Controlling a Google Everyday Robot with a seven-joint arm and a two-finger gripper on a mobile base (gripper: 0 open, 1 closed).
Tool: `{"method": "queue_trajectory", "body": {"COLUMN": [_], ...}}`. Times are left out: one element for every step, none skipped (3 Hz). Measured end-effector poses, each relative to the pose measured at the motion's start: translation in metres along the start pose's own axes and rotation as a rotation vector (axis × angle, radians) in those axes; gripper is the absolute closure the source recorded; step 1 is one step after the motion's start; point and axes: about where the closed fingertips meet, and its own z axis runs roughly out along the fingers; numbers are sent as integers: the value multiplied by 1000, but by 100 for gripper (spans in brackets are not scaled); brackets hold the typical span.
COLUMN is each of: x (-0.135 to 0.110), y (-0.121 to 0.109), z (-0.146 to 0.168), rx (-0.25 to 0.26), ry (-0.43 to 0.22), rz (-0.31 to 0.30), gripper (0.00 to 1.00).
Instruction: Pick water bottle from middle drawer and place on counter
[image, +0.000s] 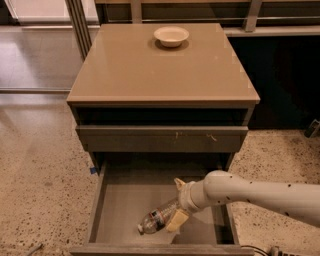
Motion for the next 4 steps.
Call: {"method": "queue_trajectory", "body": {"x": [14, 16, 22, 23], "y": [13, 16, 14, 19], "z": [38, 47, 75, 83], "rx": [-87, -87, -92, -106], "ry": [-23, -23, -21, -23], "rz": [15, 19, 37, 41], "gripper": [0, 0, 0, 17]}}
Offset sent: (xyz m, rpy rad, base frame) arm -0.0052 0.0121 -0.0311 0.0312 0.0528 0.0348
